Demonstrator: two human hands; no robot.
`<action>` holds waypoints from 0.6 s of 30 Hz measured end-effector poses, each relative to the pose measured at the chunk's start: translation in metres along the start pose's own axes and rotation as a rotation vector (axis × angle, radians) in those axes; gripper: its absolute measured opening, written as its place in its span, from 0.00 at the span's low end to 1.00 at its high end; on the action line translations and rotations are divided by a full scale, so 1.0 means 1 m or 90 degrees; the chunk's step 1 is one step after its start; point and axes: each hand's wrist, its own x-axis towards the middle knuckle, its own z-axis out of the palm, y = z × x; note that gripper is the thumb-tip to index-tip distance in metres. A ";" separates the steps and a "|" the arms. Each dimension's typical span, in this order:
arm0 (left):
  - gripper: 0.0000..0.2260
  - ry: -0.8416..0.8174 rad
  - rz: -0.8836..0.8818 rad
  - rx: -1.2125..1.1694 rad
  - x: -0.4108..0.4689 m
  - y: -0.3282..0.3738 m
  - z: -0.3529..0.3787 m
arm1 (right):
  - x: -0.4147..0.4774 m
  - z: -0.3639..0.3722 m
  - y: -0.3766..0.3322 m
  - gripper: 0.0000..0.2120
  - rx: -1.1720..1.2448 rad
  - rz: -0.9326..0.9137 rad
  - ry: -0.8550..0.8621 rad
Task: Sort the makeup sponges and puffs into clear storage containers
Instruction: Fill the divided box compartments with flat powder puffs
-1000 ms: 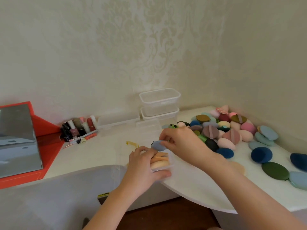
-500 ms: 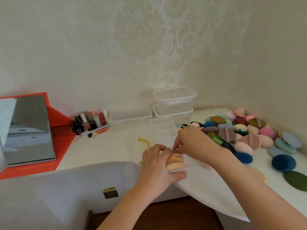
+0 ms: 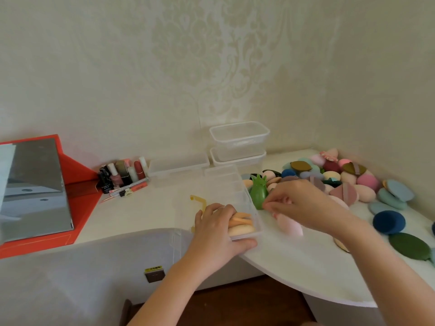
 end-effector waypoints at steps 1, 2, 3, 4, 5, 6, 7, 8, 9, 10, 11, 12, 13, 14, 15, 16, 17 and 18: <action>0.20 -0.007 -0.005 -0.001 0.000 0.000 0.000 | -0.008 -0.004 0.006 0.08 -0.017 0.036 0.005; 0.20 -0.014 -0.008 0.001 0.001 -0.001 0.000 | -0.016 -0.008 0.014 0.08 -0.035 0.083 0.003; 0.20 -0.019 -0.009 0.004 0.001 -0.001 -0.001 | -0.023 -0.011 0.022 0.09 -0.061 0.137 -0.010; 0.20 -0.022 -0.009 0.006 0.002 -0.001 -0.001 | -0.029 -0.012 0.031 0.09 -0.095 0.195 -0.033; 0.20 -0.026 -0.010 0.007 0.002 -0.001 -0.001 | -0.035 -0.012 0.039 0.10 -0.136 0.252 -0.057; 0.20 -0.028 -0.010 0.007 0.002 -0.001 -0.001 | -0.040 -0.012 0.047 0.10 -0.175 0.306 -0.081; 0.20 -0.031 -0.011 0.005 0.002 0.000 -0.001 | -0.047 -0.013 0.053 0.09 -0.207 0.352 -0.100; 0.20 -0.031 -0.010 0.004 0.002 0.001 -0.001 | -0.053 -0.013 0.058 0.08 -0.227 0.391 -0.114; 0.20 -0.031 -0.010 0.006 0.002 0.001 -0.002 | -0.058 -0.013 0.063 0.07 -0.232 0.423 -0.125; 0.20 -0.031 -0.008 0.010 0.002 0.002 -0.002 | -0.063 -0.012 0.068 0.07 -0.220 0.449 -0.133; 0.20 -0.030 -0.006 0.017 0.001 0.002 -0.002 | -0.067 -0.010 0.071 0.07 -0.195 0.469 -0.145; 0.21 -0.028 -0.004 0.022 0.001 0.002 -0.002 | -0.069 -0.009 0.073 0.07 -0.166 0.482 -0.149; 0.22 -0.027 -0.005 0.027 0.001 0.003 -0.002 | -0.071 -0.007 0.074 0.08 -0.142 0.489 -0.147; 0.23 -0.027 -0.007 0.031 0.002 0.003 -0.002 | -0.071 -0.006 0.075 0.10 -0.125 0.494 -0.142; 0.24 -0.028 -0.010 0.034 0.002 0.002 -0.001 | -0.071 -0.005 0.076 0.12 -0.114 0.495 -0.135; 0.25 -0.030 -0.014 0.033 0.002 0.002 0.000 | -0.071 -0.005 0.075 0.13 -0.103 0.493 -0.128; 0.27 -0.028 -0.019 0.029 0.002 0.001 0.000 | -0.071 -0.006 0.074 0.13 -0.094 0.484 -0.123; 0.29 -0.023 -0.024 0.022 0.002 0.000 0.001 | -0.072 -0.008 0.072 0.11 -0.086 0.471 -0.116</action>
